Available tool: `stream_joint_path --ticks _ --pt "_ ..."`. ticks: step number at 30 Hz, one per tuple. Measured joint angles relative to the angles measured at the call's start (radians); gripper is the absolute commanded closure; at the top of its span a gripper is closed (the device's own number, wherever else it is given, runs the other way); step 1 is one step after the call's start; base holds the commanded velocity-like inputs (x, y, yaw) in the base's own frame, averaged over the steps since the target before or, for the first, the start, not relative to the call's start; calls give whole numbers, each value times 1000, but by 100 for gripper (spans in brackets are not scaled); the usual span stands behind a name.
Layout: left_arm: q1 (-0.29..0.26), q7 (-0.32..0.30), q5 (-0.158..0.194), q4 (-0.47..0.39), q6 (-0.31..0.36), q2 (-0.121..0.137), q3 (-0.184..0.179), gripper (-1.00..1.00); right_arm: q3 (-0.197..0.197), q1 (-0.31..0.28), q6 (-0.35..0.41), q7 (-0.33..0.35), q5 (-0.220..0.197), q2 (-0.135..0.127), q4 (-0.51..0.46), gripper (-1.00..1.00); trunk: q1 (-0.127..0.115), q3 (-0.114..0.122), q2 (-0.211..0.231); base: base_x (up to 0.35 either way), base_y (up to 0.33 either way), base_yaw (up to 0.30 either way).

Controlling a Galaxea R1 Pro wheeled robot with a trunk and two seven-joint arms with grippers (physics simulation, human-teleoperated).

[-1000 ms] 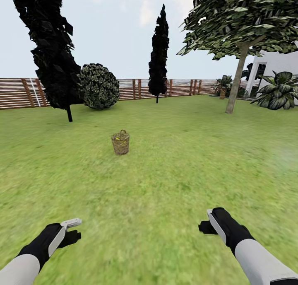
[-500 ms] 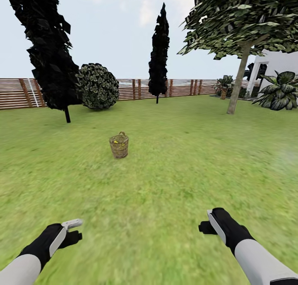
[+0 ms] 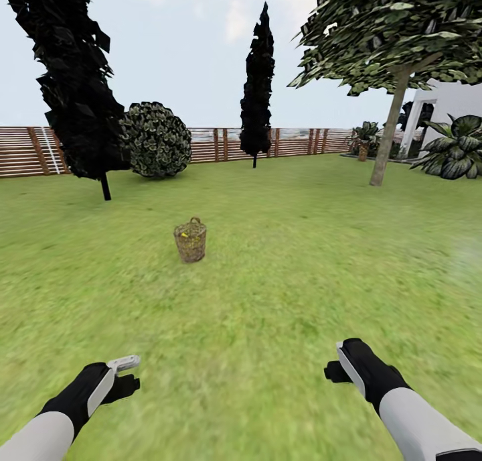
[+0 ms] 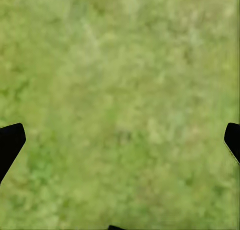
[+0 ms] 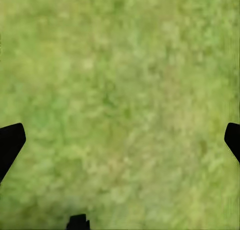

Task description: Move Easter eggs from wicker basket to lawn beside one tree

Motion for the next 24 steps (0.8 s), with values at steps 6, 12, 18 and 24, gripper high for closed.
stream_joint_path --ticks 6,12,18,24 --pt "0 0 0 0 0 -1 0 -100 -1 0 0 0 -1 0 0 -100 0 0 0 344 0 0" --pt "0 0 0 -1 0 0 0 -100 -1 0 0 0 0 0 0 -100 0 0 0 344 0 0" --pt "0 0 0 -1 0 -2 0 -100 0 0 0 0 0 0 0 -100 0 0 0 344 0 0" --pt "0 0 0 -4 0 0 1 -100 0 0 0 0 1 4 1 -100 0 0 0 344 0 0"
